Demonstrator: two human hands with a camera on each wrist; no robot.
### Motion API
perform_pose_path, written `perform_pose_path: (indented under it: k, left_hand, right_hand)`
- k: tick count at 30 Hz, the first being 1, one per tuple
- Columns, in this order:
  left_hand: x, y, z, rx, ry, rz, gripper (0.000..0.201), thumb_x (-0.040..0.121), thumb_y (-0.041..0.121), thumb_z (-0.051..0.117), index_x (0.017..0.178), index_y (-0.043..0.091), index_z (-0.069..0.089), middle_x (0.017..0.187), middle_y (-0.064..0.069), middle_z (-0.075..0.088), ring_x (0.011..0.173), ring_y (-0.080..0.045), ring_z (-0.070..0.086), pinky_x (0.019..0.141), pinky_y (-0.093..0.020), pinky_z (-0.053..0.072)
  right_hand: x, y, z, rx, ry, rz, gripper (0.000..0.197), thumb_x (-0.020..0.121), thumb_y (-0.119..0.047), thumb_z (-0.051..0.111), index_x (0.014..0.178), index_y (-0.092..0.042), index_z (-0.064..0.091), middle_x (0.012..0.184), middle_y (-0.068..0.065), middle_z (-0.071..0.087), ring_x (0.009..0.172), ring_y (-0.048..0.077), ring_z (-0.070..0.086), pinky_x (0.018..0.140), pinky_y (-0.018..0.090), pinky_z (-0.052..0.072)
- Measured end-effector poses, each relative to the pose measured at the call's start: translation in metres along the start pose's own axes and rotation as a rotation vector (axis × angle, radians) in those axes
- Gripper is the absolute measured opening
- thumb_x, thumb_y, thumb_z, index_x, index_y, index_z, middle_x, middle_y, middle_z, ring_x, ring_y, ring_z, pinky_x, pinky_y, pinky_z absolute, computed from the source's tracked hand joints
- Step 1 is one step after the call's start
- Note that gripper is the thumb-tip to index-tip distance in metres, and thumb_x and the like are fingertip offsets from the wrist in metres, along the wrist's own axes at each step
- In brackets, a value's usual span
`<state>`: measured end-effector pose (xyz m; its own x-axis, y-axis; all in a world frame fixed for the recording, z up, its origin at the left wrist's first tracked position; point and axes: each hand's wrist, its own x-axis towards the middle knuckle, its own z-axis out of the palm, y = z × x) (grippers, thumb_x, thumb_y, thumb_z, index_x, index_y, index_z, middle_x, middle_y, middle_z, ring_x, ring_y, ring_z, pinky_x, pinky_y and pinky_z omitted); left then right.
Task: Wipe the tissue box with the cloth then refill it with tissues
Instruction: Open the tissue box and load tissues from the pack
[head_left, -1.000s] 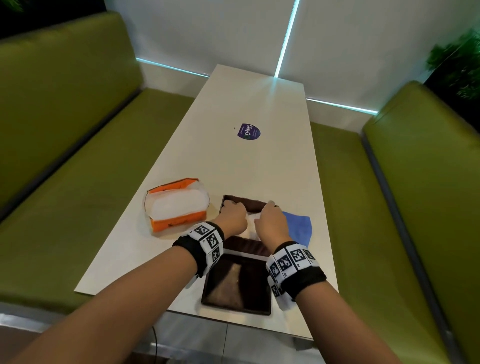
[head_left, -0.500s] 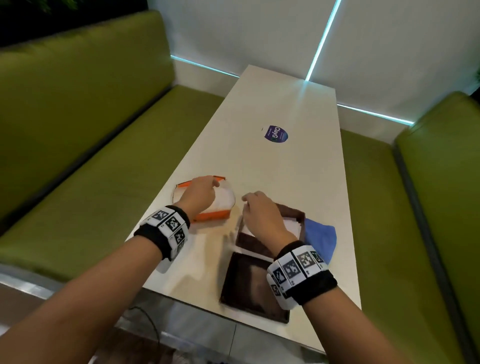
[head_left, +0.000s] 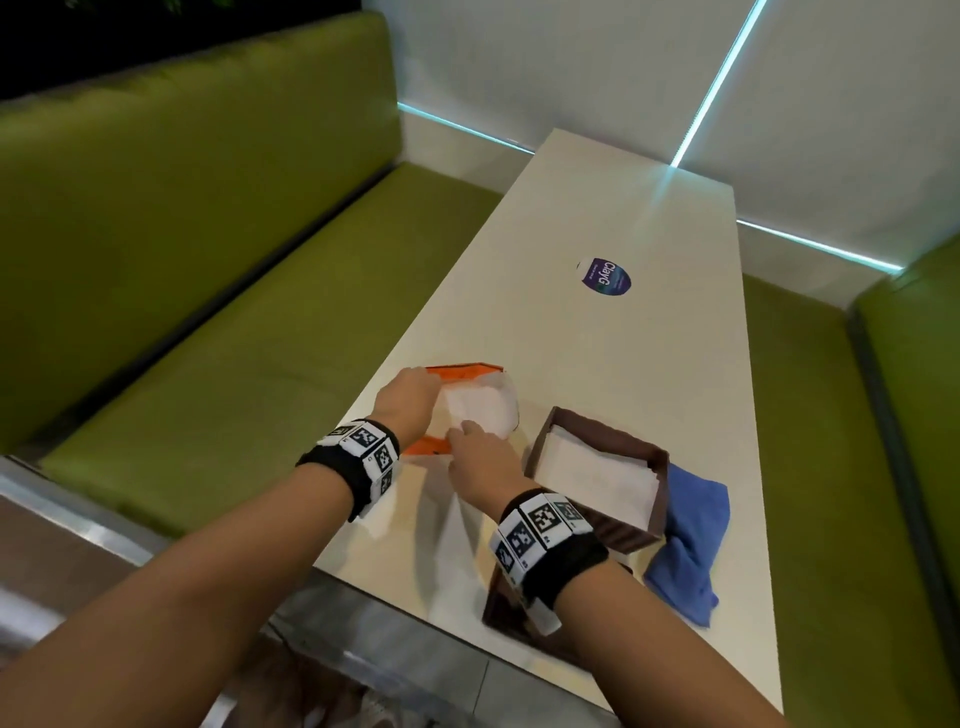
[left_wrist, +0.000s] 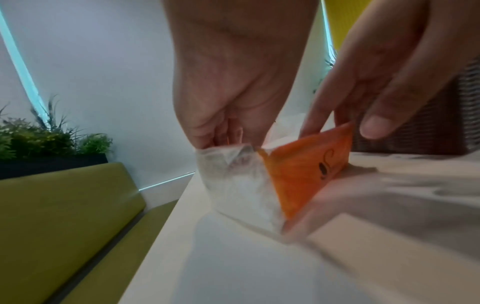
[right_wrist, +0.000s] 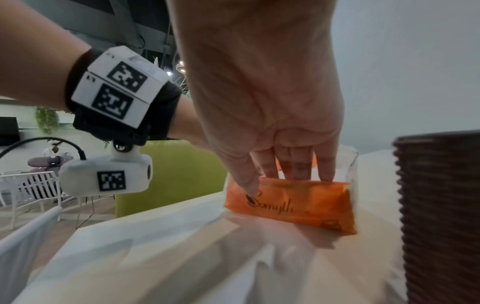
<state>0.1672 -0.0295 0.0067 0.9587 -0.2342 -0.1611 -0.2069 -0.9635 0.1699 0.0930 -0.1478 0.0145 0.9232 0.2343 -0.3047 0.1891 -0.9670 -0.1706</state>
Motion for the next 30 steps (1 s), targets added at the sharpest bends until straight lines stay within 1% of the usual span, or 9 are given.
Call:
perform_pose_path:
  k: [3,8,14,17,19,21,23,27,30]
  left_hand:
    - [0.000,0.003,-0.001,0.045,0.040,0.013,0.027,0.089,0.000,0.051,0.114,0.009,0.056,0.115,-0.010,0.057,0.113,-0.027,0.051,0.077,-0.034,0.047]
    - [0.002,0.006,-0.006,0.075,0.066,0.028,0.034,0.087,-0.012,0.039,0.110,0.006,0.055,0.109,-0.013,0.058,0.110,-0.029,0.048,0.071,-0.032,0.042]
    - [0.003,-0.003,-0.011,0.139,0.061,0.080,0.035,0.085,-0.014,0.035,0.103,0.005,0.058,0.100,-0.012,0.061,0.107,-0.028,0.048,0.069,-0.030,0.040]
    - [0.004,-0.003,-0.015,0.189,0.029,0.072,0.030,0.085,-0.016,0.035,0.077,0.009,0.050,0.075,-0.005,0.049,0.105,-0.027,0.049,0.067,-0.028,0.038]
    - [0.004,-0.002,-0.018,0.230,-0.004,0.065,0.033,0.085,-0.016,0.036,0.066,0.011,0.041,0.075,-0.004,0.051,0.106,-0.026,0.050,0.068,-0.028,0.038]
    - [0.005,0.003,-0.019,0.287,0.011,0.079,0.030,0.086,-0.016,0.038,0.081,0.006,0.056,0.097,-0.009,0.061,0.109,-0.027,0.050,0.073,-0.029,0.043]
    - [0.006,0.010,-0.019,0.308,0.029,0.119,0.031,0.087,-0.014,0.040,0.101,0.004,0.061,0.109,-0.012,0.059,0.111,-0.028,0.050,0.081,-0.031,0.046]
    - [0.014,0.019,-0.008,0.157,-0.095,0.257,0.026,0.092,0.000,0.050,0.114,0.008,0.063,0.112,-0.008,0.062,0.106,-0.025,0.060,0.084,-0.033,0.052]
    - [0.016,0.018,0.000,0.104,-0.222,0.258,0.025,0.085,0.017,0.059,0.110,0.015,0.062,0.101,0.000,0.070,0.093,-0.021,0.068,0.079,-0.037,0.057]
  right_hand:
    - [-0.001,0.003,-0.003,0.028,0.025,-0.026,0.032,0.091,-0.001,0.043,0.120,-0.007,0.055,0.120,0.014,0.054,0.103,0.035,0.060,0.082,0.042,0.048]
    - [-0.004,0.007,-0.005,0.114,0.038,-0.040,0.035,0.088,0.003,0.046,0.117,-0.008,0.060,0.117,0.012,0.056,0.102,0.033,0.059,0.084,0.040,0.052]
    - [-0.006,0.010,-0.002,0.161,0.027,-0.100,0.036,0.086,0.000,0.050,0.117,-0.014,0.061,0.114,0.009,0.056,0.100,0.031,0.059,0.084,0.042,0.052]
    - [-0.006,0.007,-0.003,0.106,0.084,-0.109,0.031,0.091,-0.008,0.047,0.120,-0.013,0.059,0.114,0.011,0.055,0.101,0.032,0.057,0.082,0.041,0.051]
    - [-0.006,0.005,-0.004,0.001,0.136,-0.108,0.029,0.094,-0.014,0.045,0.119,-0.010,0.057,0.117,0.013,0.055,0.107,0.033,0.051,0.086,0.042,0.045]
    - [-0.007,0.004,-0.004,-0.101,0.091,-0.092,0.030,0.095,-0.020,0.043,0.121,-0.009,0.056,0.122,0.013,0.053,0.112,0.034,0.047,0.091,0.043,0.041]
    - [-0.007,0.004,-0.003,-0.130,0.016,-0.079,0.033,0.097,-0.024,0.043,0.124,-0.010,0.054,0.128,0.012,0.051,0.115,0.034,0.046,0.095,0.044,0.040]
    - [-0.005,0.007,-0.004,-0.126,-0.053,-0.087,0.037,0.097,-0.025,0.042,0.130,-0.011,0.051,0.136,0.012,0.048,0.118,0.035,0.046,0.097,0.044,0.040]
    - [-0.002,0.011,-0.007,-0.112,-0.097,-0.100,0.037,0.097,-0.021,0.038,0.129,-0.011,0.054,0.145,0.009,0.041,0.117,0.037,0.047,0.095,0.044,0.041]
